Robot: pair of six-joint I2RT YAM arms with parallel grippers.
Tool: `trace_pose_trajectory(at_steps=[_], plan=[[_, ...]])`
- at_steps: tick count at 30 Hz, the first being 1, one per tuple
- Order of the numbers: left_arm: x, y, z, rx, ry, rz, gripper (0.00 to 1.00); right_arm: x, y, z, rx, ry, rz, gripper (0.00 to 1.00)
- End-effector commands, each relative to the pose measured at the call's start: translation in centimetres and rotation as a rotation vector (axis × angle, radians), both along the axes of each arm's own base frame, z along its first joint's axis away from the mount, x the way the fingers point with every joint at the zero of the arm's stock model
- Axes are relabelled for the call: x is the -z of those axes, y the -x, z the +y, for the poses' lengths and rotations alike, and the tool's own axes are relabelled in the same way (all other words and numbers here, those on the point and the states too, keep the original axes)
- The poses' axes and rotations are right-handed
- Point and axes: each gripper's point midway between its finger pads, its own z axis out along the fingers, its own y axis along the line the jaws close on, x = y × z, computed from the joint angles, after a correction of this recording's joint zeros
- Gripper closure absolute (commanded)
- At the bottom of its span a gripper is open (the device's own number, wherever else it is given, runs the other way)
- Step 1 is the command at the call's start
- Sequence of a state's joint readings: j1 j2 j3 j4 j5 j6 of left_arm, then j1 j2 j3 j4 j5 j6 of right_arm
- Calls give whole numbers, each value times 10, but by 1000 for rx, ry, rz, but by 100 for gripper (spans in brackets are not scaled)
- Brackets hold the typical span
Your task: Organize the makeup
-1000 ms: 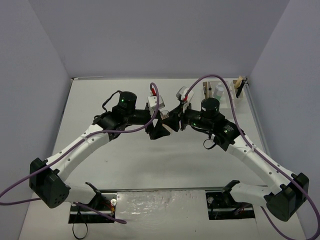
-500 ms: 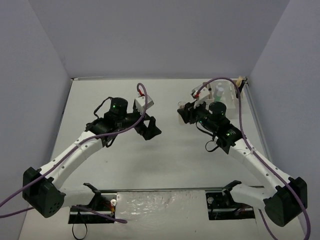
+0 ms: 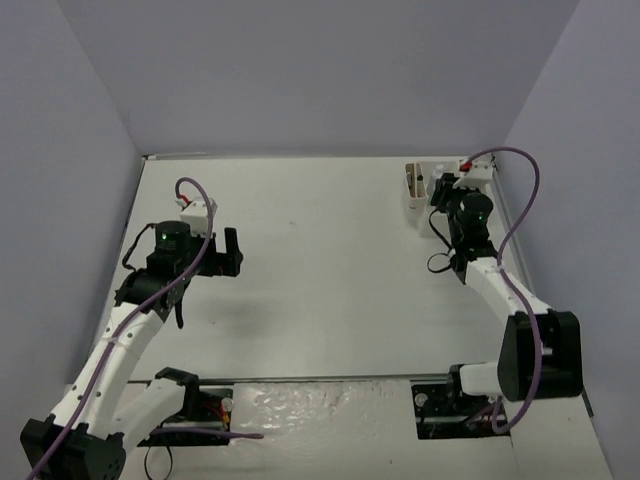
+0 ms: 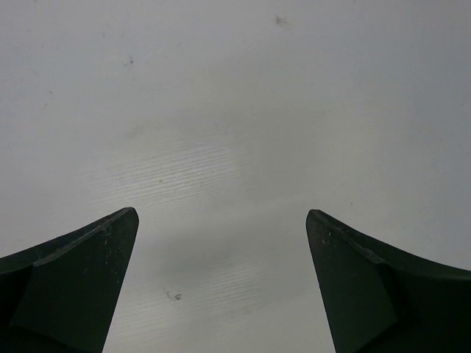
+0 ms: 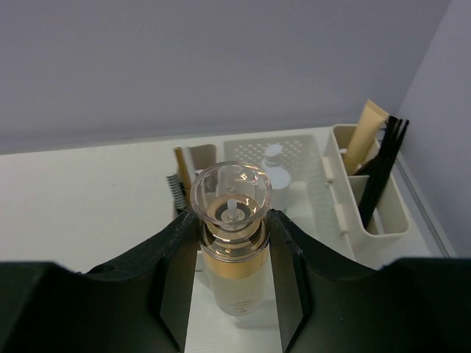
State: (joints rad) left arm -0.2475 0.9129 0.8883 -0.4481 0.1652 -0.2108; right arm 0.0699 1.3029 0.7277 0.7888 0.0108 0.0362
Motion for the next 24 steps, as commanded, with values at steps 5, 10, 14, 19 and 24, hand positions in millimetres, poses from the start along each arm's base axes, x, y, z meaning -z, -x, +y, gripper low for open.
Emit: trace_pose_trajectory(at_steps=[5, 10, 14, 19, 24], plan=[[-19, -10, 19, -105, -19, -82, 3, -42, -43, -42, 144, -37, -250, 100], [-13, -10, 21, -109, -25, -62, 3, -24, -60, -59, 177, -36, -250, 100], [-10, -11, 21, -112, -27, -56, 3, -13, -71, -63, 179, -33, -250, 100], [-8, -13, 24, -122, -28, -51, 3, 7, -80, -65, 181, -38, -225, 100], [-8, -14, 26, -129, -28, -49, 3, 34, -78, -63, 172, -53, -183, 100]])
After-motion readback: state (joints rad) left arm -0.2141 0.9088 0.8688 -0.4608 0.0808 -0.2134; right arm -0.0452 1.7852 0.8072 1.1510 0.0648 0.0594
